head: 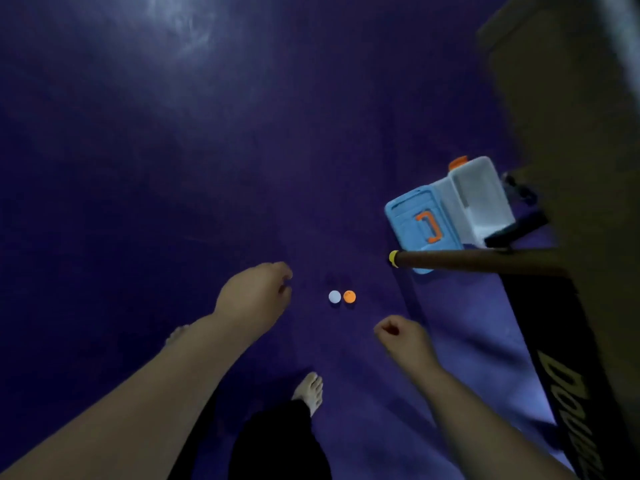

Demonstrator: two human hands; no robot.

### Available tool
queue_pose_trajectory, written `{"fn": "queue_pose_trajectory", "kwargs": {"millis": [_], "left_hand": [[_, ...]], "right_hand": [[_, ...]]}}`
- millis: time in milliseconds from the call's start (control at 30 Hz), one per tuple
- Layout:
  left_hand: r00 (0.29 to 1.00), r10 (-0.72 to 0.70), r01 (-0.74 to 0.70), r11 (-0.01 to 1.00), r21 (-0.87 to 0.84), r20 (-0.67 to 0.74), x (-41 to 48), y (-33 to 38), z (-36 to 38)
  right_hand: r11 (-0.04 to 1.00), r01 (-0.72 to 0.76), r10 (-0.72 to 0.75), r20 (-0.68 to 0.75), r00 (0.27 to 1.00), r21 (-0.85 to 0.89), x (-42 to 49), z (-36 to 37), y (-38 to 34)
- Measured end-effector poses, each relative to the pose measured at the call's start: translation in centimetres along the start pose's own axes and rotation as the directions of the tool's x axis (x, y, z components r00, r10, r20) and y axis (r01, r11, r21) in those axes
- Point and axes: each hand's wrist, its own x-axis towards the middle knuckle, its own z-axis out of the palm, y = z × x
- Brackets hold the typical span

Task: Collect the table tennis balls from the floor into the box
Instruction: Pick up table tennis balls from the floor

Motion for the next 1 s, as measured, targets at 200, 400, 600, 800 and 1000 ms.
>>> {"fn": "queue_pose_trajectory", "kwargs": {"millis": [200, 400, 600, 800, 1000], "left_hand": [[1.000, -0.029, 0.029, 0.994, -0.104, -0.002, 8.3, -4.1, 11.9], [0.999, -0.025, 0.028, 0.992, -0.121, 0.030, 13.8, -7.9, 21.0], [0.999, -0.030, 0.032, 0.994, -0.107, 0.027, 17.5, -10.5, 27.9], [0.993, 0.120, -0.121, 0.990, -0.074, -0.019, 21.1, -7.8, 33.3], [0.946, 0.311, -0.324, 0.912, 0.251, 0.094, 23.6, -5.3, 36.3]], "right_hand": [[0.990, 0.035, -0.033, 0.018, 0.999, -0.135, 13.1, 7.0, 5.3], [0.956, 0.037, -0.032, 0.022, 0.999, -0.291, 23.5, 14.2, 9.8], [0.943, 0.003, -0.035, -0.089, 0.995, -0.333, 29.5, 18.1, 13.2], [0.990, 0.027, -0.065, -0.278, 0.959, -0.137, 29.5, 18.1, 16.3], [0.995, 0.006, -0.041, -0.361, 0.932, -0.097, 27.8, 17.5, 16.1]]}}
